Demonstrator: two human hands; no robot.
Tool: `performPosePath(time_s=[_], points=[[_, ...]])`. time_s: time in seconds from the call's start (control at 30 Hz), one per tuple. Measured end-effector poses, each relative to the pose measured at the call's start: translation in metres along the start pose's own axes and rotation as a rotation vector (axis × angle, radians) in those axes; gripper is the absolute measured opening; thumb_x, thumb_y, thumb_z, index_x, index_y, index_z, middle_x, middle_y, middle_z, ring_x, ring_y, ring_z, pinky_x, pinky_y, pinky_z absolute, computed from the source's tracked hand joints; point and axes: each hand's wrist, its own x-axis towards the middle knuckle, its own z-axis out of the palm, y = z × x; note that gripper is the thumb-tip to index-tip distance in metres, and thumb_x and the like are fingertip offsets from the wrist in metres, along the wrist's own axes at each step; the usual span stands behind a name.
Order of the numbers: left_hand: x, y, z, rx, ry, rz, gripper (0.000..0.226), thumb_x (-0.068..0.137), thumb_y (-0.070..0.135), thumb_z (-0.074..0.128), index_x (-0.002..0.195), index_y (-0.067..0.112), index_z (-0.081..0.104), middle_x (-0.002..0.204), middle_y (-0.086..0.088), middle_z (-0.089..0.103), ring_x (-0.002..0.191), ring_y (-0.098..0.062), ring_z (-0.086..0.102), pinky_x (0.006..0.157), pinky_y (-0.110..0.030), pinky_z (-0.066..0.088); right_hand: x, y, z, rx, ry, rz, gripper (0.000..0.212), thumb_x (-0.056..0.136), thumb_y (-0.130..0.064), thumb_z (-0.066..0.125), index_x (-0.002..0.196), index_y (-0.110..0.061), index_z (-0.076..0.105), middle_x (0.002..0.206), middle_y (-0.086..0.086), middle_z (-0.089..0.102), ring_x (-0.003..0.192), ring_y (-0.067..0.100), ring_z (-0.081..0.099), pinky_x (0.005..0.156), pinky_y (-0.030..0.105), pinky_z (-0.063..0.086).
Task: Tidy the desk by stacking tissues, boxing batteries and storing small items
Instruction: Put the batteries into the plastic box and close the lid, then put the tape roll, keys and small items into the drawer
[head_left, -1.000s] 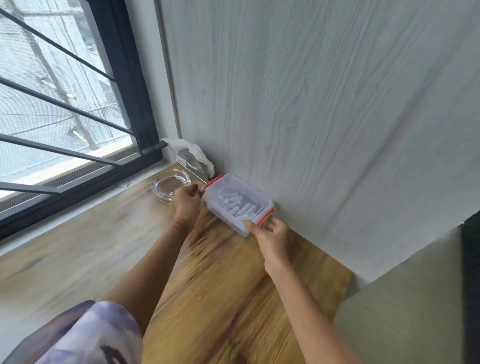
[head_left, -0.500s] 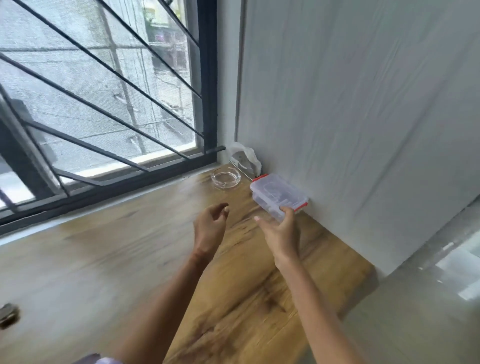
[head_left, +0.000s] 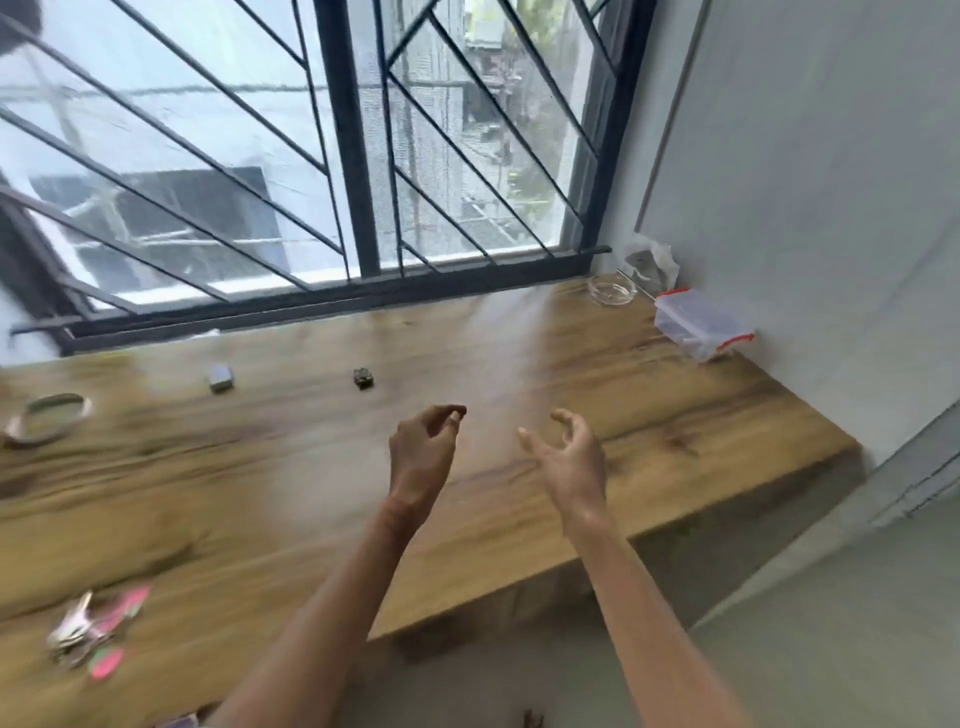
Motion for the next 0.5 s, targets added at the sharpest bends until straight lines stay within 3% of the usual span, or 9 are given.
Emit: performPosePath(time_s=[0.13, 0.3, 0.5], points=[[-0.045, -0.025, -0.062, -0.033, 0.090, -0.070, 0.021, 0.090, 0.010, 0.055, 0.106, 0.010, 0.068, 0.102, -0.007, 0.071, 0.097, -0.017, 0.064, 0.094, -0.037, 0.050, -0.057, 0.008, 0.035, -0.017, -0.100, 0.014, 0.049, 0.085, -0.024, 0.065, 0.128, -0.011, 0.044, 0.134, 0.007, 0.047, 0.124, 0.020, 0.043, 0.099, 0.030, 0.037], [-0.087, -0.049, -0.124, -0.103, 0.196, -0.155, 0.018, 0.089, 0.009, 0.055, 0.087, 0.022, 0.067, 0.087, -0.001, 0.070, 0.091, -0.019, 0.067, 0.093, -0.040, 0.050, -0.108, 0.018, 0.072, 0.022, -0.230, 0.053, 0.044, 0.085, -0.022, 0.065, 0.124, -0.010, 0.048, 0.132, 0.006, 0.050, 0.124, 0.020, 0.045, 0.102, 0.034, 0.040], [-0.152, -0.084, -0.169, -0.270, 0.317, -0.284, 0.018, 0.091, 0.004, 0.052, 0.101, 0.001, 0.066, 0.083, -0.001, 0.069, 0.080, -0.015, 0.065, 0.085, -0.032, 0.050, -0.165, 0.036, 0.101, 0.206, -0.342, 0.213, 0.032, 0.087, -0.020, 0.062, 0.116, -0.010, 0.053, 0.119, 0.007, 0.057, 0.102, 0.016, 0.056, 0.095, 0.033, 0.046]])
